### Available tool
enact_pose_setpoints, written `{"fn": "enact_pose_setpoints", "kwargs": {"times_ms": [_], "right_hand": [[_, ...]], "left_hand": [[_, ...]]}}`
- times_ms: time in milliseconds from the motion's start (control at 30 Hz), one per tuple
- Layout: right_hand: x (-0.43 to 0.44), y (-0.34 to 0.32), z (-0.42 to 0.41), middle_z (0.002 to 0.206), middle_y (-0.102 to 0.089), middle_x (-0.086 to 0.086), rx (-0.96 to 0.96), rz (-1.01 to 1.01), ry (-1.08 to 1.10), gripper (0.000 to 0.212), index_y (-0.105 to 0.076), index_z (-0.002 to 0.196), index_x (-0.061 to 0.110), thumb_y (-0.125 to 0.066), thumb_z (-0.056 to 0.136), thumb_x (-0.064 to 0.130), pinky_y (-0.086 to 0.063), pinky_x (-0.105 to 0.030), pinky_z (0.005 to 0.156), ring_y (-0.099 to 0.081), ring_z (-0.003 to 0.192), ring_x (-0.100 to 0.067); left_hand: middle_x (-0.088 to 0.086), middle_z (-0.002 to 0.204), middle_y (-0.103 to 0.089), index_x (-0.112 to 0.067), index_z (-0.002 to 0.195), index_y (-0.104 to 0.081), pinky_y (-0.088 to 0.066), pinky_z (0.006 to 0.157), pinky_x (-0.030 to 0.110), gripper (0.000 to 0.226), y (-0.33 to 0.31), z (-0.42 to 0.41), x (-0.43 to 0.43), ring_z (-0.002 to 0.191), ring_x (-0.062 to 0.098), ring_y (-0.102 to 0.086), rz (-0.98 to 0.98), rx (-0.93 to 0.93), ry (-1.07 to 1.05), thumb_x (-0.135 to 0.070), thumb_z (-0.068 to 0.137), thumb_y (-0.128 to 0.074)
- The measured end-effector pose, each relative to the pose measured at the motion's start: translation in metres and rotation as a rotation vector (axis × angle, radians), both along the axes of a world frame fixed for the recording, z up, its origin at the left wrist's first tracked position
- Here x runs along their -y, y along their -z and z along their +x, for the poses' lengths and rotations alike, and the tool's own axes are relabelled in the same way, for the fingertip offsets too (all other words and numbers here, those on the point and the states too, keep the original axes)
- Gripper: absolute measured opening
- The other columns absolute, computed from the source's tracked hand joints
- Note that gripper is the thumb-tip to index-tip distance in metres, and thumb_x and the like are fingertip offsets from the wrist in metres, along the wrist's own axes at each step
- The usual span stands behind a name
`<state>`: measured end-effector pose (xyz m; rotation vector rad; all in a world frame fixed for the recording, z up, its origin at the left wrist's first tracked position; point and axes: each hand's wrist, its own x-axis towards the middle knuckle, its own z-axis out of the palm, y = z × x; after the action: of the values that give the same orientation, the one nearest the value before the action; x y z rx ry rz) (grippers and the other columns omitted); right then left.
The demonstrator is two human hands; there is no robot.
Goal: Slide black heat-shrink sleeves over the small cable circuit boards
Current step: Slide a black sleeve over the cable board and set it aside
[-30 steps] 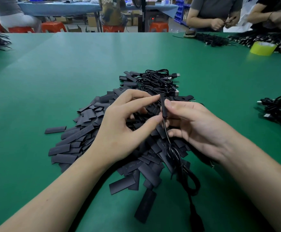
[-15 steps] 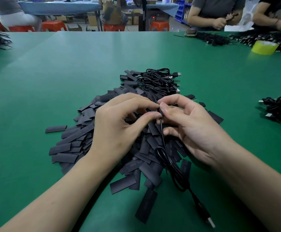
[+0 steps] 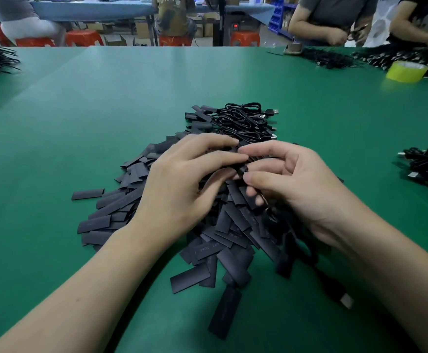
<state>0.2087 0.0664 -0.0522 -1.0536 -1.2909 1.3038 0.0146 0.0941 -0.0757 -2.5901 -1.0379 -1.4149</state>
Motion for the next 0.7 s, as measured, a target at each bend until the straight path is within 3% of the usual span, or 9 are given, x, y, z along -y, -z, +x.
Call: {"fn": "enact_pose_setpoints", "kwargs": {"times_ms": [267, 400, 500, 567, 700], "right_hand": [[-0.005, -0.002, 0.013, 0.077, -0.074, -0.01, 0.156, 0.024, -0.043, 0.029, -0.06, 0.118, 0.008, -0.066, 0.093, -0.004, -0.048, -0.021, 0.048, -0.064, 0.055, -0.016], [-0.006, 0.001, 0.014, 0.075, -0.076, -0.006, 0.383, 0.092, -0.024, 0.006, -0.072, 0.098, 0.019, -0.07, 0.094, 0.014, -0.044, -0.02, 0.047, -0.057, 0.053, -0.012], [-0.008, 0.003, 0.017, 0.065, -0.07, 0.001, 0.54, 0.212, 0.048, 0.009, -0.075, 0.084, 0.025, -0.073, 0.092, 0.023, -0.043, -0.024, 0.056, -0.053, 0.057, -0.01], [-0.008, 0.002, 0.016, 0.066, -0.067, -0.003, 0.576, 0.273, 0.071, 0.01, -0.075, 0.082, 0.026, -0.075, 0.091, 0.023, -0.043, -0.027, 0.059, -0.052, 0.059, -0.009], [-0.007, 0.001, 0.015, 0.061, -0.06, 0.007, 0.638, 0.337, 0.1, 0.01, -0.075, 0.08, 0.025, -0.076, 0.09, 0.024, -0.037, -0.019, 0.054, -0.045, 0.055, -0.005]], "left_hand": [[0.001, 0.1, -0.063, -0.017, 0.111, -0.079, -0.053, 0.077, 0.034, 0.026, 0.002, -0.007, -0.005, 0.088, 0.018, -0.062, -0.028, -0.047, 0.016, -0.032, 0.09, -0.077], [0.002, 0.096, -0.063, -0.014, 0.106, -0.08, -0.052, 0.077, 0.029, 0.022, 0.003, -0.008, -0.005, 0.086, 0.018, -0.062, -0.024, 0.022, -0.019, -0.028, 0.089, -0.079], [0.002, 0.096, -0.063, -0.013, 0.106, -0.08, -0.051, 0.077, 0.029, 0.022, 0.003, -0.007, -0.004, 0.085, 0.019, -0.063, -0.024, 0.045, -0.036, -0.024, 0.088, -0.082], [0.003, 0.095, -0.063, -0.012, 0.106, -0.08, -0.051, 0.077, 0.029, 0.022, 0.004, -0.007, -0.004, 0.086, 0.018, -0.063, -0.019, 0.05, -0.042, -0.023, 0.088, -0.082], [0.003, 0.095, -0.064, -0.012, 0.106, -0.08, -0.051, 0.078, 0.028, 0.021, 0.004, -0.006, -0.003, 0.086, 0.019, -0.063, -0.017, 0.066, -0.049, -0.023, 0.088, -0.082]]}}
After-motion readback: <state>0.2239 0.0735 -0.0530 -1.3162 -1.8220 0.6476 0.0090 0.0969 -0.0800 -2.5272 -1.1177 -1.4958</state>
